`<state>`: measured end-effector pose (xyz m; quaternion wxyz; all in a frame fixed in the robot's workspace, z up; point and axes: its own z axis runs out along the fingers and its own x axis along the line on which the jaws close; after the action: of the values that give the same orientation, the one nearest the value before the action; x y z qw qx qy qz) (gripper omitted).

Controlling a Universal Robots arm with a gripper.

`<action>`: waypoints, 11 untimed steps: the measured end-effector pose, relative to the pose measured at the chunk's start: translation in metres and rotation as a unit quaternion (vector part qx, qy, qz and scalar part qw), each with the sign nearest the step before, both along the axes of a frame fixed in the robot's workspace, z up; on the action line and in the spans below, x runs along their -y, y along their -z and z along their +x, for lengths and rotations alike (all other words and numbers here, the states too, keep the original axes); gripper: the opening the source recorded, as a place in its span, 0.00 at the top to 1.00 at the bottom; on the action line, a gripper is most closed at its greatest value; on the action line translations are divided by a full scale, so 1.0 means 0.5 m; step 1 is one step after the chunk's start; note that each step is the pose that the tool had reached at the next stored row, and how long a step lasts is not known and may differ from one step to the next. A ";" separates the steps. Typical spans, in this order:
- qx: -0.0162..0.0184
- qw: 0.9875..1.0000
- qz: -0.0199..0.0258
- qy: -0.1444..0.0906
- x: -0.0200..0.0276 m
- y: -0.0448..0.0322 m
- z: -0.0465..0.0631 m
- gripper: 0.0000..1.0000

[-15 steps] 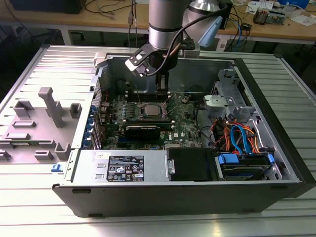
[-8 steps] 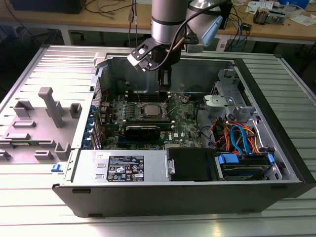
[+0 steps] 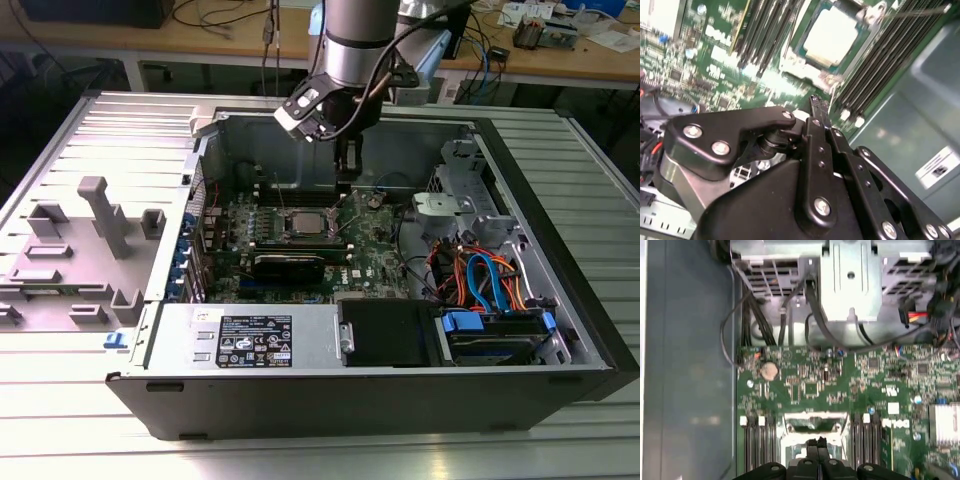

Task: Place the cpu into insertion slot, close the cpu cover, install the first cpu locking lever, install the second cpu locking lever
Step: 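Close the cpu cover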

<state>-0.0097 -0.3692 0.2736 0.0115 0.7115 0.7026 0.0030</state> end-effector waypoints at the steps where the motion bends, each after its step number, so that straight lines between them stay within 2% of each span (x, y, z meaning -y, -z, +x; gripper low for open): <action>1: 0.000 1.000 0.000 0.000 0.0000 0.000 0.009 0.89; 6: -0.001 1.000 0.000 0.000 -0.0003 0.000 0.051 0.89; 11: -0.002 1.000 0.000 0.000 -0.0019 0.003 0.075 0.89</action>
<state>0.0279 -0.3683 0.2719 0.0104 0.7114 0.7027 0.0020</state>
